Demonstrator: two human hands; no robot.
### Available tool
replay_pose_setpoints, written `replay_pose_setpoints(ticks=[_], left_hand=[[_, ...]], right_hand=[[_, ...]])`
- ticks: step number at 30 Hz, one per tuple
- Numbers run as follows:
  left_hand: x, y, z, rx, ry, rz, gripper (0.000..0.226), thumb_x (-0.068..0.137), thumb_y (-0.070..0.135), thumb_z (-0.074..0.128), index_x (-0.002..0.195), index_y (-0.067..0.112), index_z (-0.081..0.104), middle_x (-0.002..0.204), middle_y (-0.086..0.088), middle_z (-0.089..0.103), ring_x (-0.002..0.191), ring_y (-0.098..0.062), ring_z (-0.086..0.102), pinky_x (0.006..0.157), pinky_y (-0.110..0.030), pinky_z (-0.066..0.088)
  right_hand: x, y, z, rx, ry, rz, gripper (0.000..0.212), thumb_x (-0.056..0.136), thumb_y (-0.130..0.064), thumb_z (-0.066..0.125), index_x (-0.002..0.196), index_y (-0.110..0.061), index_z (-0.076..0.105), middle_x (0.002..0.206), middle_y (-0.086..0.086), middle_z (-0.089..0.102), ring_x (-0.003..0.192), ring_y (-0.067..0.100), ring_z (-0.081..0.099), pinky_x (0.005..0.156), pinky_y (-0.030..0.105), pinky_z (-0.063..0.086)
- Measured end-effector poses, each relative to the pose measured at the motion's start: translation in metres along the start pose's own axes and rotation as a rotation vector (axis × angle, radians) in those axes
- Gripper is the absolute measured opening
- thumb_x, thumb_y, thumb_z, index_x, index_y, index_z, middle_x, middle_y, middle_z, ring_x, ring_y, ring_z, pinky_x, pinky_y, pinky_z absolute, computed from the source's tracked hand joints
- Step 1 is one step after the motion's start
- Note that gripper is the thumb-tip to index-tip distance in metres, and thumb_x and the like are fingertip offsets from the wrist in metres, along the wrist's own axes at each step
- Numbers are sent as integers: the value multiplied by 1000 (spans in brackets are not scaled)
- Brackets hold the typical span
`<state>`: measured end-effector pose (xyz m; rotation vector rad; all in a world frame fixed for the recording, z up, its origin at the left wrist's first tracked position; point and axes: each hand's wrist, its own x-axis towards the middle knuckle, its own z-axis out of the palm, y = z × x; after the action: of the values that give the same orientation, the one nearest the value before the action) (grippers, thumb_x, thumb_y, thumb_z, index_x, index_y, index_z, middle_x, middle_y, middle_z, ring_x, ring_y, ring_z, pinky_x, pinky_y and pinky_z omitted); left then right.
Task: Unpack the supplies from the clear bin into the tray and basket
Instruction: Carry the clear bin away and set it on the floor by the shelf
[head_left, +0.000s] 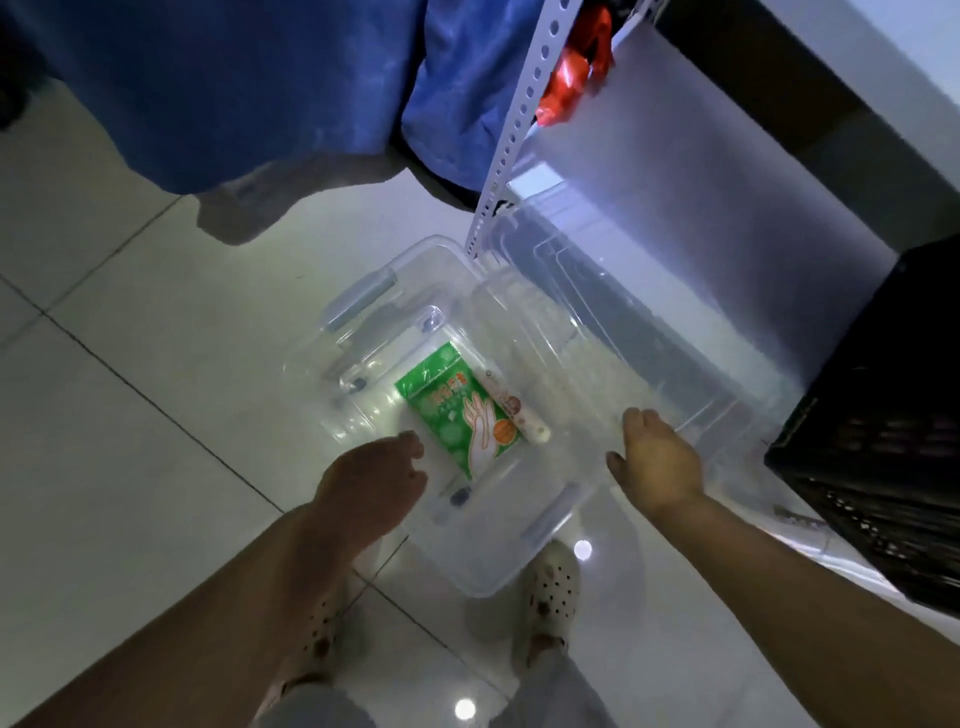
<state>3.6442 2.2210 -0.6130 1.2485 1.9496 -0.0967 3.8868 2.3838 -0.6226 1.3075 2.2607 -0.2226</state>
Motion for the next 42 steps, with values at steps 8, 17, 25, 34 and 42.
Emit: replay_pose_setpoints(ticks=[8,17,25,34,42], left_hand=[[-43,-76,-38,270,114,160,20,90,19,44,106,15,55,102,-5,65,92,-24,62,64,-27,37],[-25,-116,10,450,107,317,64,79,8,61,139,17,40,141,-12,42,121,-28,48,93,-36,44],[23,-113,67,828,123,518,81,91,6,39,147,16,-19,155,-14,-22,143,-32,-17,113,-49,-9],[71,-118,102,973,108,617,94,89,1,44,136,21,-36,145,-13,-39,134,-34,-32,105,-68,-5],[76,-90,123,924,201,598,101,82,-4,50,141,18,-29,149,-15,-29,139,-37,-23,103,-71,-1]], right_hand=[[-82,-136,32,120,73,-56,37,55,-17,86,77,-7,57,69,11,58,55,26,58,39,27,41],[-82,-210,103,215,162,-123,46,47,-15,86,83,-10,58,73,6,57,57,23,57,33,28,39],[-96,-201,166,293,273,-117,47,51,-22,89,87,-10,60,78,6,62,62,21,58,38,27,43],[-91,-147,193,1099,255,991,73,81,-27,71,138,-2,33,140,19,36,130,36,36,108,42,29],[-54,-92,199,1835,167,1069,64,73,-25,79,120,4,48,82,10,54,67,22,54,57,28,48]])
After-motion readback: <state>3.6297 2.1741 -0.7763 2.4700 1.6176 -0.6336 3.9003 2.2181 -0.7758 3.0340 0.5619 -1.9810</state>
